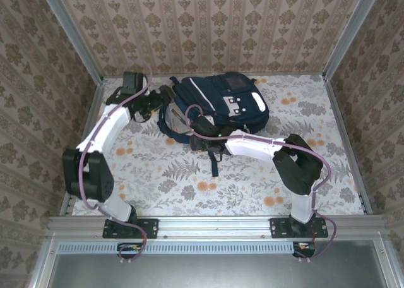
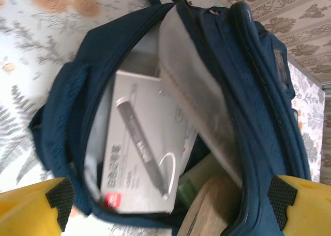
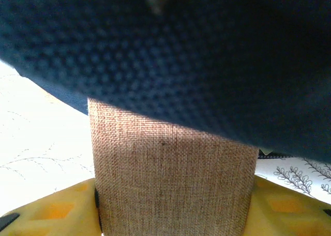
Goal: Pack books, pencil case, and school supplies into a backpack
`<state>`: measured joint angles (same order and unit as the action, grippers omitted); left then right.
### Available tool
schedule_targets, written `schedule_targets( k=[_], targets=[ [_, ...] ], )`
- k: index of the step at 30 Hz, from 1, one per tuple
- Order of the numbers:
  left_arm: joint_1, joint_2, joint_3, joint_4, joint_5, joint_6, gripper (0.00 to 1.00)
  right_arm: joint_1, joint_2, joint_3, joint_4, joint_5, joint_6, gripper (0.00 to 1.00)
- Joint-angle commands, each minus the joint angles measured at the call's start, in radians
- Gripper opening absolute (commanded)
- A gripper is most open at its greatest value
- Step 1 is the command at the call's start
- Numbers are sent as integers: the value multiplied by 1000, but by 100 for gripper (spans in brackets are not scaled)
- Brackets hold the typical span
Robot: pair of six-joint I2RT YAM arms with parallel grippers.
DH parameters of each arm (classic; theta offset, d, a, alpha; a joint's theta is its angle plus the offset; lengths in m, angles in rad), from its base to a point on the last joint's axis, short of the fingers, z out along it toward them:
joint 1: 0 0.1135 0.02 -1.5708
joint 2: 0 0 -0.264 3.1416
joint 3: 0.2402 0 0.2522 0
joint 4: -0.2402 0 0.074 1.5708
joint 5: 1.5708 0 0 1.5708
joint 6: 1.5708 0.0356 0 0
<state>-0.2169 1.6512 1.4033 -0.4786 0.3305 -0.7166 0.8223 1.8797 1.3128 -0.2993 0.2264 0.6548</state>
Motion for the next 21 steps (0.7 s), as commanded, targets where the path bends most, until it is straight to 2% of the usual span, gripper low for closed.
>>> schedule_targets(
  k=[1, 6, 9, 11, 13, 16, 18, 21],
  targets=[
    [0, 90, 82, 10, 57, -1, 100, -18, -47, -11, -5, 53, 7, 46],
    [12, 255, 225, -22, 69, 41, 96, -17, -51, -20, -5, 50, 15, 46],
    [12, 331, 313, -13, 86, 53, 89, -18, -52, -20, -9, 50, 17, 46],
    [12, 375, 361, -11, 102, 52, 73, -19, -53, -21, -13, 52, 17, 46],
    [5, 402, 381, 7, 143, 50, 46, -23, -57, -23, -18, 58, 16, 46],
    [-7, 375, 341, 25, 138, 49, 15, -34, -71, -33, -20, 63, 12, 46],
    [-8, 317, 271, 63, 113, 29, 2, -44, -86, -45, -19, 63, 9, 46],
    [-10, 219, 170, 88, 75, 26, 0, -62, -117, -68, -17, 65, 0, 46]
  ],
)
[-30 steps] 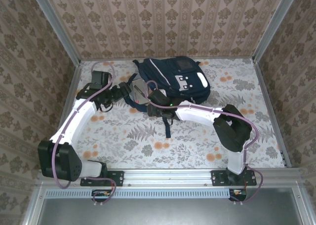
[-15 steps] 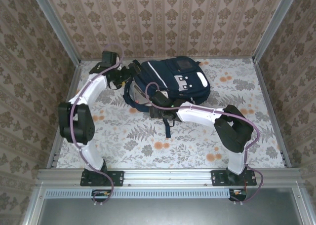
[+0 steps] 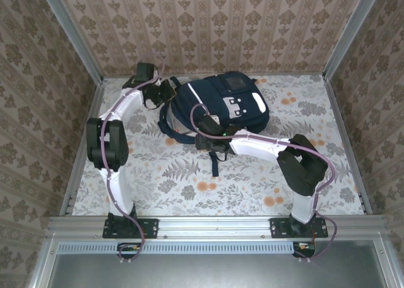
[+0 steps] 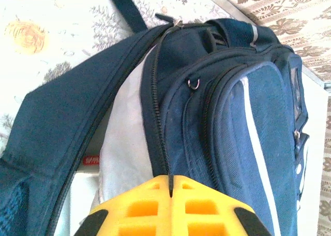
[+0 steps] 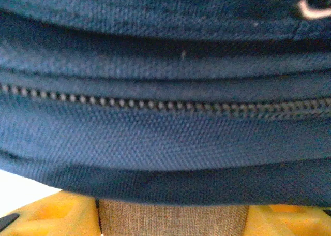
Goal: Pack books, pencil case, and school supplies into a backpack
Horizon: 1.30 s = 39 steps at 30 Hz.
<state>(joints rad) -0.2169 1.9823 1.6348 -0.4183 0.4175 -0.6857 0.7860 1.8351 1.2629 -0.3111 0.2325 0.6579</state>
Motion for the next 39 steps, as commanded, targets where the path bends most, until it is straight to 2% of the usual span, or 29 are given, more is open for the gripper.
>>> schedule_targets(
  k=[1, 8, 15, 19, 24, 30, 35, 39],
  targets=[
    [-10, -138, -86, 21, -25, -5, 0, -32, -81, -25, -3, 59, -6, 46],
    [-60, -370, -295, 39, -90, -43, 0, -80, -158, -89, -3, 45, -50, 46],
    [-231, -578, -478, 39, -229, -148, 0, -146, -294, -203, -5, 21, -119, 46],
    [-376, -663, -539, 65, -346, -244, 0, -193, -378, -270, -10, -13, -164, 46],
    [-493, -651, -451, 63, -426, -270, 0, -212, -511, -368, 46, -171, -167, 46],
    [-530, -577, -340, 58, -430, -260, 0, -211, -550, -438, 142, -304, -45, 47],
    [-563, -557, -322, 68, -434, -270, 0, -211, -478, -409, 256, -359, 64, 49],
    [-567, -571, -330, 62, -438, -269, 0, -214, -363, -317, 274, -323, 92, 51]
  ],
)
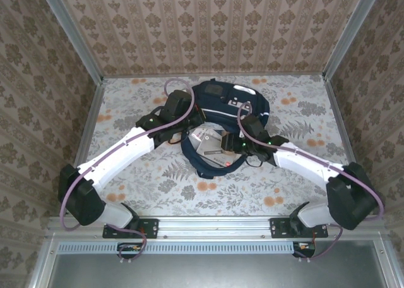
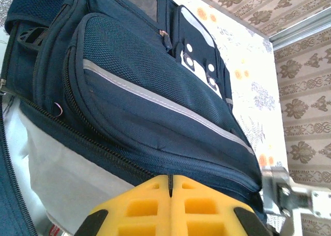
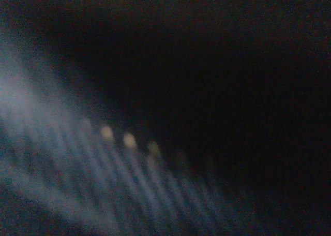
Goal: Pack books, pencil case, and school supplies into a backpack
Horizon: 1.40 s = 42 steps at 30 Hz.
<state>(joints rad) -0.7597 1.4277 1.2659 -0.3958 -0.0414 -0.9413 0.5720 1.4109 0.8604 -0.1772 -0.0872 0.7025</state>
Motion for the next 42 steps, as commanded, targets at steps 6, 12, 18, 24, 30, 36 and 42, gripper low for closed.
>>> schedule_targets(
  k=[6, 12, 18, 24, 30, 36, 42],
  targets=[
    [-25, -62, -12, 35, -3, -17, 0, -4, 225, 302, -23, 32, -62, 66],
    [-14, -87, -46, 40, -11, -19, 0, -3, 188, 328, -124, 99, -108, 100],
    [2, -101, -72, 52, 0, -23, 0, -1, 104, 238, -161, 121, -175, 99],
    [8, -113, -89, 48, 11, -32, 0, -1, 41, 160, -138, 125, -144, 89],
    [6, -137, -132, 35, 13, -43, 3, -1, 12, 70, -60, 83, -86, 55],
    [5, -160, -175, 29, -1, -47, 4, -1, 25, 55, -52, 88, -67, 48],
    [26, -164, -235, 31, 15, -35, 29, -3, -98, -11, -78, 133, -48, 51]
  ],
)
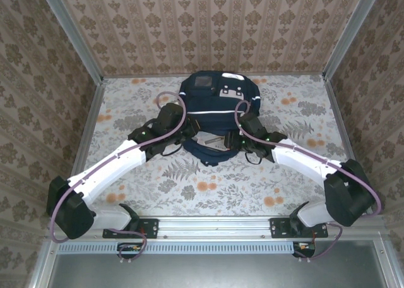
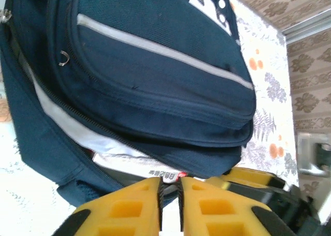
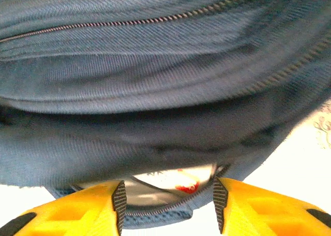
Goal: Pack books, pencil case, and school supplies into a backpack
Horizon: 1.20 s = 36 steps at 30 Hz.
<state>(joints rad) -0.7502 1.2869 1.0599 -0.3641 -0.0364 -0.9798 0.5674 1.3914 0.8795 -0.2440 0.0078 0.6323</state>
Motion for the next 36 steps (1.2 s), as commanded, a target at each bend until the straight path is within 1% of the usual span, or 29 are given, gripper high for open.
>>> schedule_targets(
  k=[1, 2, 3, 5, 8, 11, 12, 13, 14, 17, 19, 21, 25, 27, 30, 32, 34, 36],
  targets=[
    [20, -18, -40, 9, 16, 3, 43, -1, -100, -44, -16, 45, 29, 51],
    [23, -11, -44, 16, 21, 1, 56, -2, -118, -54, -24, 52, 35, 51],
    [27, 0, -50, 26, 27, 2, 63, -3, -139, -63, -30, 57, 42, 51],
    [41, 24, -55, 41, 44, 13, 72, -6, -176, -88, -36, 60, 59, 52],
    [88, 63, -63, 63, 86, 54, 76, -8, -218, -120, -34, 24, 96, 53],
    [165, 99, -65, 95, 155, 99, 78, -6, -230, -163, 1, -28, 158, 58],
    [190, 114, -56, 100, 175, 126, 79, -5, -228, -180, 20, -46, 182, 59],
    [214, 134, -38, 96, 189, 156, 84, -3, -223, -193, 40, -58, 208, 59],
    [235, 157, -22, 91, 202, 185, 85, -3, -218, -207, 59, -63, 234, 60],
    [301, 244, 44, 70, 244, 269, 88, -2, -189, -255, 143, -84, 321, 64],
    [353, 310, 84, 74, 274, 313, 89, 1, -158, -273, 198, -93, 372, 66],
    [384, 369, 125, 83, 297, 342, 90, 5, -122, -274, 239, -95, 406, 69],
    [428, 509, 233, 93, 352, 397, 92, 17, -47, -259, 313, -95, 453, 70],
    [441, 577, 297, 87, 378, 420, 92, 27, -11, -242, 317, -80, 466, 70],
    [452, 681, 387, 82, 411, 438, 92, 43, 57, -228, 331, -69, 484, 66],
    [453, 753, 450, 58, 429, 452, 88, 49, 85, -224, 341, -62, 494, 61],
    [454, 811, 496, 30, 429, 465, 81, 51, 94, -220, 334, -53, 495, 55],
    [455, 834, 494, 43, 441, 463, 69, 49, 87, -217, 312, -29, 481, 47]
  ],
)
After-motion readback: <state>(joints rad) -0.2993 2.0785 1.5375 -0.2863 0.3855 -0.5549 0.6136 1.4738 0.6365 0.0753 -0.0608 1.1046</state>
